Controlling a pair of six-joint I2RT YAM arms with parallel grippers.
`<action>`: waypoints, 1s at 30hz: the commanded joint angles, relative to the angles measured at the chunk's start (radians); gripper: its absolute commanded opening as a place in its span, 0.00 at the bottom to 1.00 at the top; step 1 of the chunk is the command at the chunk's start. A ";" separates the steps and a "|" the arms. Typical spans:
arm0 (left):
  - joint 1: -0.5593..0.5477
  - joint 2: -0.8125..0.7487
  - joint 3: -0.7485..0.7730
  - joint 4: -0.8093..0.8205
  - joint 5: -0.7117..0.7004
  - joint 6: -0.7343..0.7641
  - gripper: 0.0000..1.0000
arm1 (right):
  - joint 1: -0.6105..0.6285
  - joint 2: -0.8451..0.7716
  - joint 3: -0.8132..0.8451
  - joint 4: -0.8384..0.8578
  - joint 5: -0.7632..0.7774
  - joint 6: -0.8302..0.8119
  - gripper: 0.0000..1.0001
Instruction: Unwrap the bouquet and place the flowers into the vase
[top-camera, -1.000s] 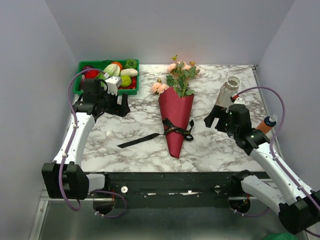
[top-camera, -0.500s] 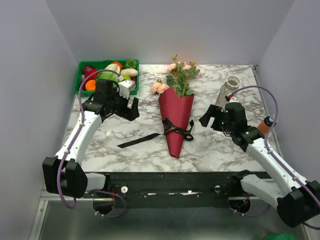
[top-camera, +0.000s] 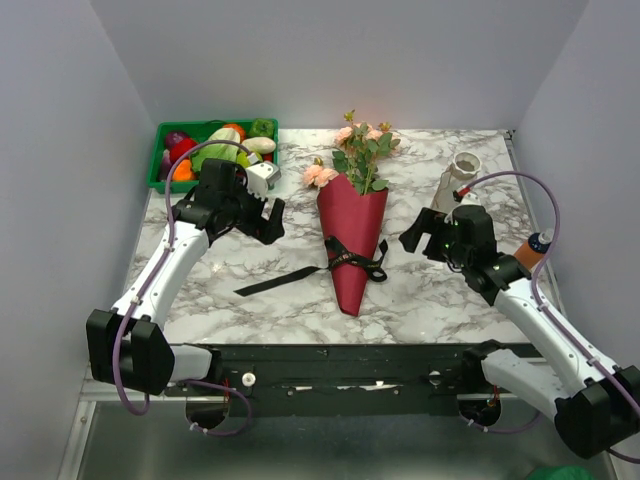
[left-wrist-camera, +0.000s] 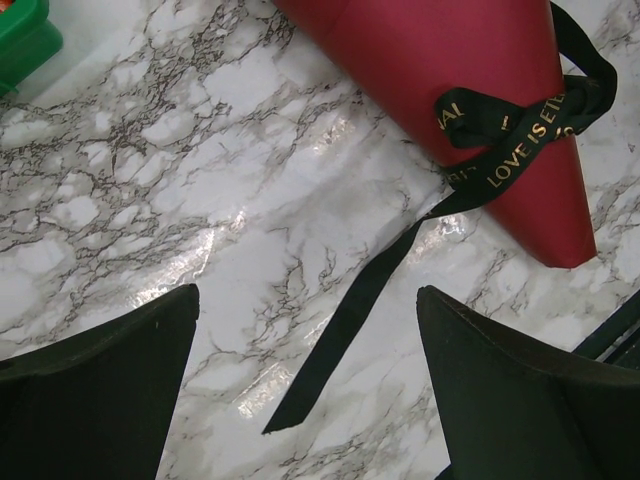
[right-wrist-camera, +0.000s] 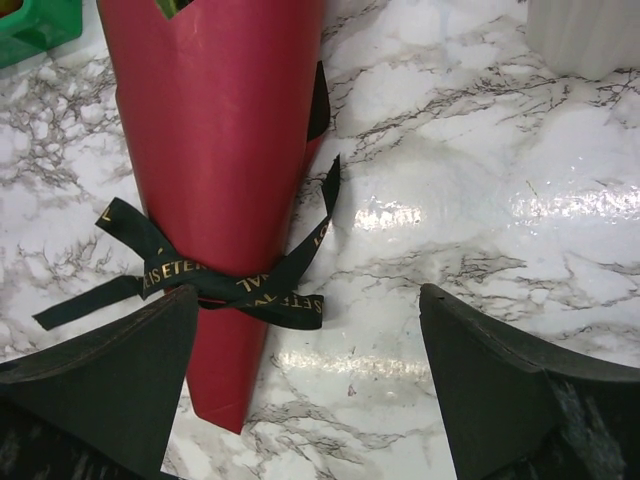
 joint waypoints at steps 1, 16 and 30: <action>0.000 -0.027 -0.004 0.023 -0.010 0.005 0.99 | -0.004 -0.006 0.004 -0.025 0.018 0.001 0.98; -0.042 -0.023 -0.065 0.034 -0.010 0.029 0.97 | -0.009 0.050 0.047 -0.034 -0.019 0.011 0.98; -0.273 0.167 -0.041 0.091 -0.029 0.103 0.99 | -0.004 0.278 0.066 0.139 -0.146 0.113 0.91</action>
